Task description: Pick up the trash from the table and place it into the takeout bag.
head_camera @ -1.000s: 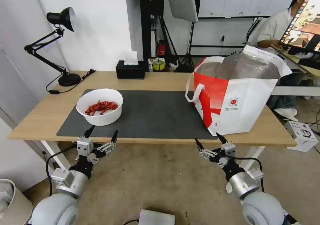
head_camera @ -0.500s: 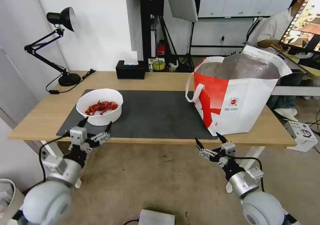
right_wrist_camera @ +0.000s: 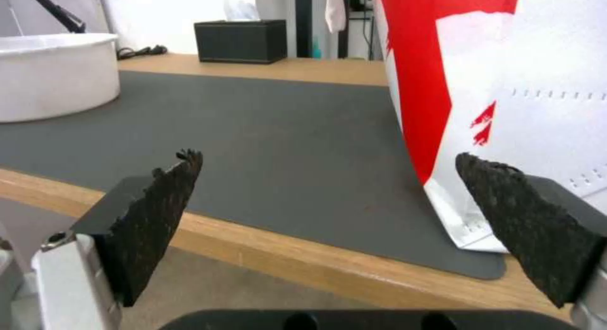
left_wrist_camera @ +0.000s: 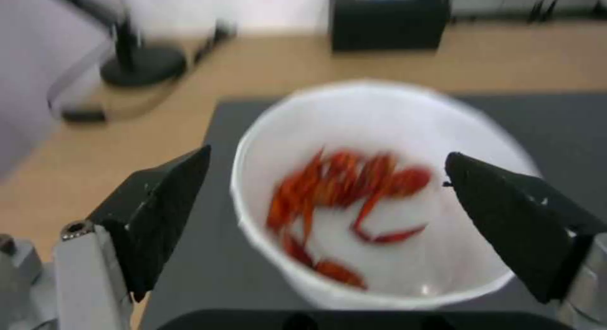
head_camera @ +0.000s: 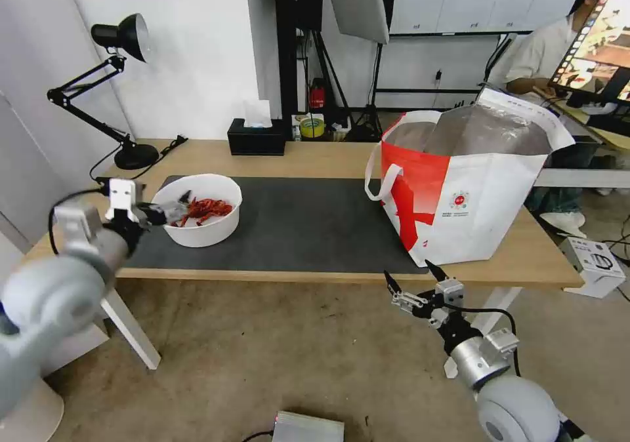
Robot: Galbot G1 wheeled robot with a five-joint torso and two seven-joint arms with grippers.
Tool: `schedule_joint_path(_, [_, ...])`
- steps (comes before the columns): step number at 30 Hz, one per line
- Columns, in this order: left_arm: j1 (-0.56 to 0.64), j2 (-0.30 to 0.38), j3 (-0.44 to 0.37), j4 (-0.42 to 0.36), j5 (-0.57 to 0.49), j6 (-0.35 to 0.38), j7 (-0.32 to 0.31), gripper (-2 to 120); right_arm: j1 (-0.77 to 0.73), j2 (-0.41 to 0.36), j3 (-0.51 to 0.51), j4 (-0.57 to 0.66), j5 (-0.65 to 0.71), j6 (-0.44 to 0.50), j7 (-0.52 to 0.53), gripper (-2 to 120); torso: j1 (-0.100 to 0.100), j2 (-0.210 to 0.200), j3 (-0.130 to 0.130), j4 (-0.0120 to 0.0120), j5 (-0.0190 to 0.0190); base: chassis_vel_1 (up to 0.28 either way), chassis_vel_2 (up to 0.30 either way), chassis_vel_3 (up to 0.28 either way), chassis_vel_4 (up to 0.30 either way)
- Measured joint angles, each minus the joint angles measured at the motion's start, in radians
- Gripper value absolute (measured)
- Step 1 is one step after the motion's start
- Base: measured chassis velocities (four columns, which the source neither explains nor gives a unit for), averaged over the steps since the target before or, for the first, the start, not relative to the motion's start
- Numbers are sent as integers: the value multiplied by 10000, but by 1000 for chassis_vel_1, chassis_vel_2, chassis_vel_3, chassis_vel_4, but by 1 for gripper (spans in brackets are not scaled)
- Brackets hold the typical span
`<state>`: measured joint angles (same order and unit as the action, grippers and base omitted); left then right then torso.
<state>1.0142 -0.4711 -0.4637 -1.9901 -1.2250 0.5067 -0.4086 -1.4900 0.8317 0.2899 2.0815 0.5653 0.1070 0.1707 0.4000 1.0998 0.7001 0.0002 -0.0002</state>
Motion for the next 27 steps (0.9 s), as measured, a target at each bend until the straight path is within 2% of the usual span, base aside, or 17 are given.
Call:
schedule_joint_path(1, [0, 0, 0, 0, 0, 0, 0, 100, 0, 0, 0, 0, 0, 0, 0, 100, 0, 0, 0, 0, 0, 0, 0, 0, 0])
schedule_joint_path(3, [-1003, 160, 720, 748, -802, 534, -25, 100, 1, -1, 0, 1, 1, -2, 0, 100, 0, 1, 0, 0, 0, 0, 0, 0, 0])
schedule_joint_path(4, [-1003, 160, 720, 748, -802, 534, -25, 100, 1, -1, 0, 1, 1, -2, 0, 100, 0, 1, 0, 0, 0, 0, 0, 0, 0])
schedule_joint_path(7, [-2199, 163, 1725, 1390, -1420, 877, -88, 100, 1, -1, -1, 1, 1, -6, 0, 100, 1, 0, 0, -2, 0, 0, 0, 0, 0])
schedule_joint_path(8, [-2199, 163, 1725, 1390, -1420, 877, -88, 100, 1, -1, -1, 1, 1, -6, 0, 100, 1, 0, 0, -2, 0, 0, 0, 0, 0])
schedule_joint_path(11, [-3088, 38, 2516, 1799, -1756, 1246, -232, 100, 1, -2, -1, 2, 1, -7, 0, 100, 0, 0, -1, -2, 2, 0, 0, 0, 0])
schedule_joint_path(12, [-3088, 38, 2516, 1799, -1756, 1246, -232, 100, 1, -2, -1, 2, 1, -7, 0, 100, 0, 0, -1, -2, 2, 0, 0, 0, 0])
schedule_joint_path(15, [-4040, -205, 3429, 2359, -1912, 1630, -549, 100, 1, -2, -1, 2, 1, -8, -1, 100, 1, 0, 0, -2, 2, 0, 0, 0, 0])
schedule_joint_path(16, [-4040, -205, 3429, 2359, -1912, 1630, -549, 100, 1, -2, -1, 2, 1, -8, -1, 100, 1, 0, 0, -2, 2, 0, 0, 0, 0])
schedule_joint_path(19, [-4729, -415, 4036, 2753, -2116, 1950, -1053, 100, 1, -2, -1, 2, 1, -8, 0, 100, 0, 1, 0, -2, 3, 0, 0, 0, 0])
schedule_joint_path(20, [-4729, -415, 4036, 2753, -2116, 1950, -1053, 100, 1, -2, -1, 2, 1, -8, 0, 100, 0, 1, 0, -2, 3, 0, 0, 0, 0])
schedule_joint_path(23, [-5324, -665, 4573, 3259, -2226, 2209, -1742, 100, 1, -2, -1, 2, 2, -8, -1, 100, 1, 1, 0, -2, 2, 0, 0, 0, 0])
schedule_joint_path(27, [-5598, -803, 4821, 3661, -2263, 2323, -2221, 100, 1, -2, -1, 2, 2, -8, -1, 100, 1, 1, 0, -3, 2, 0, 0, 0, 0])
